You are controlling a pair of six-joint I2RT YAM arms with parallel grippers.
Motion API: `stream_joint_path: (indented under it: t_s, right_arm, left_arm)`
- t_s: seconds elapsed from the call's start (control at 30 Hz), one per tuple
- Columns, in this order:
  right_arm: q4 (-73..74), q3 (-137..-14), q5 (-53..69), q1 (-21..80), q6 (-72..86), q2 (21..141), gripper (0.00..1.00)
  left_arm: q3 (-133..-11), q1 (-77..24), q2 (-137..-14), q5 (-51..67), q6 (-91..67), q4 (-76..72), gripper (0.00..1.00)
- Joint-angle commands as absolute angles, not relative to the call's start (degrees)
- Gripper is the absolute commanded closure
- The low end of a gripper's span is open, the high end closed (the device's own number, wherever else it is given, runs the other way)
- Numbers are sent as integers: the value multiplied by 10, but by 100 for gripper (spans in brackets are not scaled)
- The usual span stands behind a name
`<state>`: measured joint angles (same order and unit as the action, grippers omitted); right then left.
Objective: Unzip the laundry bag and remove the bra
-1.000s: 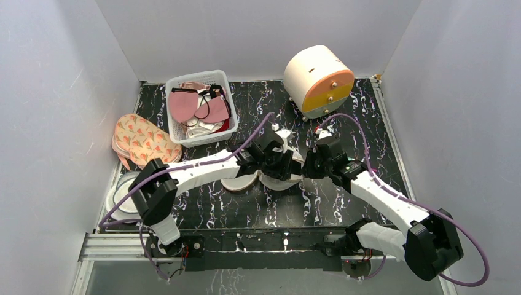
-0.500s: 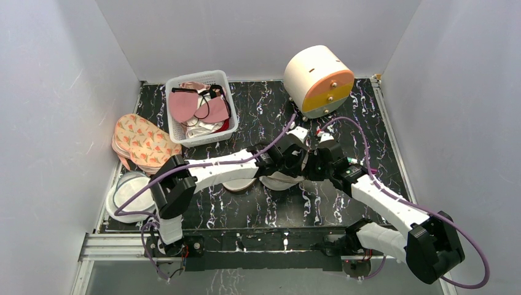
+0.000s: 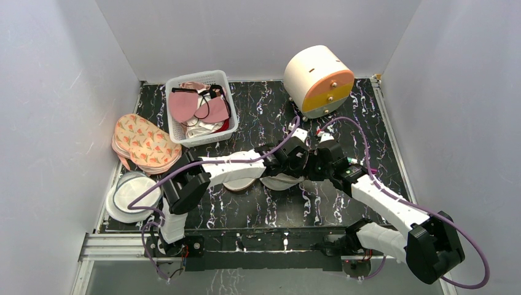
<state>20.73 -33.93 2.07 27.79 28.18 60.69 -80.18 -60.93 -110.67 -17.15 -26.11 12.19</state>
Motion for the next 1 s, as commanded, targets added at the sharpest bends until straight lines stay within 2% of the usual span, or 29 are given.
stream_joint_path:
  t_s: [0.0,0.17,0.27,0.37,0.57,0.7,0.73,0.97]
  right_arm:
    - [178,-346,15,280,284,592,98]
    - [177,-346,17,280,285,592,98]
    - [178,-346,18,280,284,593,98]
    - [180,-346,18,280,283,594,98]
    - [181,-344,17,280,282,595,98]
    - [181,-342,20,280,282,601,97]
    - [178,-342,22,280,283,602,96]
    - [172,-343,30,280,289,598,95]
  left_arm:
    - [-815,-609,-1106,-184,-273,101,38]
    - [-814,-609,-1121,-200,-276,96,22]
    - [-816,-609,-1135,-211,-272,100,20]
    - [-811,-609,-1142,-225,-269,107,32]
    - [-804,-608,-1125,-227,-246,113,70]
    - [-802,-608,-1088,-219,-229,120,89]
    - [-793,-608,-1055,-206,-223,121,100]
    - [-756,-608,-978,-165,-216,115,100]
